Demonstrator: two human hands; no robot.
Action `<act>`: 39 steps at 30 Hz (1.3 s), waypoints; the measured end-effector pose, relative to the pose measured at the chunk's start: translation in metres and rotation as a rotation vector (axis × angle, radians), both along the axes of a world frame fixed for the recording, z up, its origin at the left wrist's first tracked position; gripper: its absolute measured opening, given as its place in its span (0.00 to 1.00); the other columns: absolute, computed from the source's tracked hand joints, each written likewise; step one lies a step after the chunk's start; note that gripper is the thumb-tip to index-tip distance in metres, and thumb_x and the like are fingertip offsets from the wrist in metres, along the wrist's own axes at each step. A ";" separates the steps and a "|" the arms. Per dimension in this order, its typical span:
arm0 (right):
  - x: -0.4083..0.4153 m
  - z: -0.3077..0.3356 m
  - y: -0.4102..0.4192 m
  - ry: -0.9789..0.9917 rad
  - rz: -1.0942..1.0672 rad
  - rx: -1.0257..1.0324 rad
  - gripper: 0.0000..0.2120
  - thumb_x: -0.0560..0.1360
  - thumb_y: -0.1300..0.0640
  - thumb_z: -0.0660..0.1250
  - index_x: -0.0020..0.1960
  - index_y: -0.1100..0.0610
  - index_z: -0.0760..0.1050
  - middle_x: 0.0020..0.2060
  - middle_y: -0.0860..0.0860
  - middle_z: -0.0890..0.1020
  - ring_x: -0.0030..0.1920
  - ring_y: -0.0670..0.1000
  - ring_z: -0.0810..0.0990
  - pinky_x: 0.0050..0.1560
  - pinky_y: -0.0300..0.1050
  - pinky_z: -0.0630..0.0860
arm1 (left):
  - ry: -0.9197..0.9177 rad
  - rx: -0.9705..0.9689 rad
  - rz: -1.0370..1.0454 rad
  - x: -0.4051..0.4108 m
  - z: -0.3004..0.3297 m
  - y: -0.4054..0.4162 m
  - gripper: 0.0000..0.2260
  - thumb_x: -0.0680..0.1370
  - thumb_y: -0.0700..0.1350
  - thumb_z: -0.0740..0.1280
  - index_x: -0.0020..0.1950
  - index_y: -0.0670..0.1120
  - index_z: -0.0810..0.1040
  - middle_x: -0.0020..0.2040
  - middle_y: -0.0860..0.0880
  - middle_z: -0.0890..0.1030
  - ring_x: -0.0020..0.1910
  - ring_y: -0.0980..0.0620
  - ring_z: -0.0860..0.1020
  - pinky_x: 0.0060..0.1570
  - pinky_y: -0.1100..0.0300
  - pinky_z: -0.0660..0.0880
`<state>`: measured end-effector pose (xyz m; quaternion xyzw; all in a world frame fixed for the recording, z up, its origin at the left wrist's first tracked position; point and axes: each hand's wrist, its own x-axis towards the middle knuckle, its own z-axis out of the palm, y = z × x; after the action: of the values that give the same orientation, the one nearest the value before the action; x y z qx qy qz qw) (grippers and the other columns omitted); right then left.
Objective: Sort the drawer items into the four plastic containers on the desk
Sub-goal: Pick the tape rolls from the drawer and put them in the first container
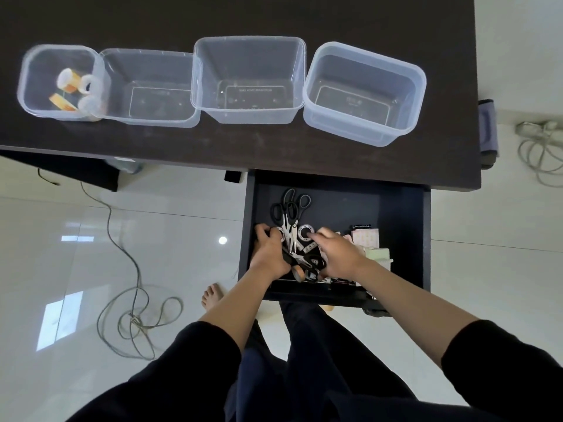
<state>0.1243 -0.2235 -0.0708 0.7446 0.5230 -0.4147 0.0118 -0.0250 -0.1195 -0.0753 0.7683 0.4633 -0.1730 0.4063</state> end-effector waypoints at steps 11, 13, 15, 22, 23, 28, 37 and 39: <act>-0.002 -0.008 -0.001 -0.089 0.120 0.040 0.54 0.56 0.44 0.81 0.74 0.56 0.57 0.62 0.51 0.67 0.61 0.52 0.70 0.54 0.49 0.76 | 0.061 0.069 -0.102 0.003 -0.009 -0.001 0.33 0.64 0.44 0.78 0.62 0.45 0.64 0.65 0.46 0.54 0.53 0.45 0.71 0.53 0.54 0.75; -0.001 -0.009 -0.001 -0.090 0.132 0.041 0.53 0.57 0.44 0.80 0.74 0.57 0.58 0.62 0.51 0.67 0.61 0.52 0.70 0.54 0.50 0.76 | 0.036 0.082 -0.100 0.001 -0.011 0.001 0.27 0.67 0.41 0.74 0.61 0.45 0.65 0.65 0.46 0.55 0.50 0.45 0.72 0.50 0.56 0.74; 0.000 -0.009 0.000 -0.074 0.120 0.049 0.45 0.62 0.53 0.78 0.73 0.58 0.59 0.61 0.52 0.67 0.60 0.53 0.71 0.54 0.50 0.76 | 0.014 0.087 -0.096 0.000 -0.011 0.002 0.23 0.69 0.40 0.72 0.60 0.44 0.67 0.64 0.47 0.56 0.46 0.46 0.73 0.47 0.57 0.74; 0.011 -0.009 0.012 0.032 0.029 -0.074 0.31 0.64 0.65 0.73 0.64 0.54 0.66 0.58 0.50 0.67 0.44 0.53 0.74 0.42 0.48 0.71 | 0.028 0.098 -0.052 0.000 -0.015 0.003 0.11 0.73 0.36 0.66 0.54 0.39 0.72 0.64 0.44 0.60 0.43 0.43 0.77 0.51 0.55 0.77; 0.013 -0.009 0.014 0.049 0.021 -0.085 0.32 0.64 0.65 0.74 0.64 0.54 0.66 0.57 0.48 0.66 0.44 0.51 0.72 0.42 0.46 0.70 | 0.044 0.100 -0.059 0.001 -0.015 0.003 0.11 0.74 0.36 0.66 0.56 0.39 0.72 0.65 0.43 0.60 0.43 0.43 0.78 0.52 0.55 0.77; 0.019 -0.009 0.019 0.095 -0.032 -0.112 0.27 0.66 0.65 0.74 0.61 0.55 0.69 0.51 0.48 0.66 0.44 0.50 0.71 0.44 0.43 0.69 | 0.108 0.130 -0.097 0.002 -0.007 0.004 0.11 0.76 0.37 0.63 0.57 0.38 0.73 0.64 0.39 0.63 0.44 0.43 0.79 0.54 0.57 0.76; 0.010 -0.005 0.008 0.053 -0.073 -0.024 0.22 0.65 0.63 0.71 0.57 0.55 0.70 0.55 0.52 0.71 0.45 0.53 0.76 0.44 0.45 0.73 | 0.125 0.162 -0.016 -0.001 0.006 -0.003 0.06 0.75 0.38 0.64 0.50 0.38 0.76 0.64 0.42 0.63 0.34 0.46 0.73 0.48 0.58 0.78; 0.009 -0.001 0.004 0.077 -0.104 0.003 0.21 0.65 0.64 0.70 0.57 0.56 0.71 0.53 0.51 0.69 0.41 0.52 0.74 0.43 0.45 0.72 | 0.134 0.157 -0.003 -0.003 0.010 -0.006 0.06 0.75 0.39 0.64 0.49 0.38 0.76 0.64 0.42 0.63 0.32 0.47 0.72 0.47 0.58 0.78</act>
<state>0.1335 -0.2197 -0.0721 0.7542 0.4845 -0.4422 -0.0311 -0.0283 -0.1257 -0.0652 0.7853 0.5003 -0.1878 0.3128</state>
